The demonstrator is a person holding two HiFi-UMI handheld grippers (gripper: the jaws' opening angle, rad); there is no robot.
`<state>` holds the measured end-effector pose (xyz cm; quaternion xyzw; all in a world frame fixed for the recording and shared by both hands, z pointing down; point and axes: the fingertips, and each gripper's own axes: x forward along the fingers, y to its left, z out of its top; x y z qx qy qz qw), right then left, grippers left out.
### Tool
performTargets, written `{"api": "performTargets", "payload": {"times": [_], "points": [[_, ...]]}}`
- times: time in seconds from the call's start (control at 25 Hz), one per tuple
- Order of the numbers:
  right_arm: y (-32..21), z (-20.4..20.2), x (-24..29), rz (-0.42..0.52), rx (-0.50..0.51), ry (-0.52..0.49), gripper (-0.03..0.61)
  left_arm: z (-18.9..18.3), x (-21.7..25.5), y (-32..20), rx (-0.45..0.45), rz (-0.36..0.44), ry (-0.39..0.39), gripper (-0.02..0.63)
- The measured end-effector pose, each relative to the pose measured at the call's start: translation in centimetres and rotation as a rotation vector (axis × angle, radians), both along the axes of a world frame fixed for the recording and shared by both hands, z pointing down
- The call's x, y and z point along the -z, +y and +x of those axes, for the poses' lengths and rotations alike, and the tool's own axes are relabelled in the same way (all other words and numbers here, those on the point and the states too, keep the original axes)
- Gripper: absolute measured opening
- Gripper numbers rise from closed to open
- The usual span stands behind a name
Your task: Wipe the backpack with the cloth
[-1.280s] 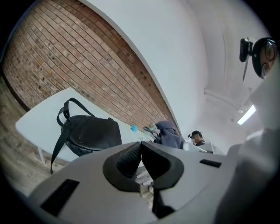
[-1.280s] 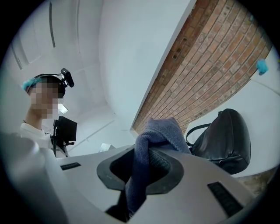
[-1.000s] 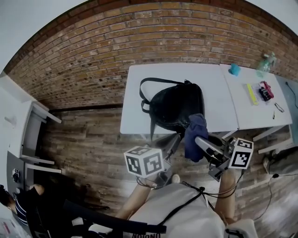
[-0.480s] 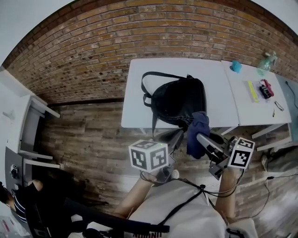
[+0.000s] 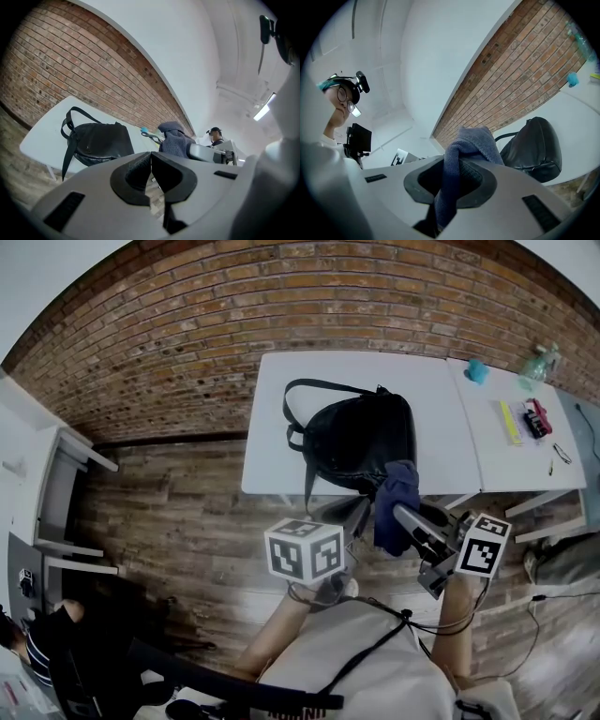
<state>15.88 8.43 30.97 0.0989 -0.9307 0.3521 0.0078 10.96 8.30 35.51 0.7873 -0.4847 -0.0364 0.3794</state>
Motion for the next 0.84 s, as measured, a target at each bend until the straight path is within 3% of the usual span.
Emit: {"api": "performTargets", "payload": {"times": [0.84], "points": [[-1.2, -0.3, -1.2, 0.012, 0.001, 0.074, 0.055, 1.1, -0.9, -0.9, -0.001, -0.020, 0.021, 0.005]]}}
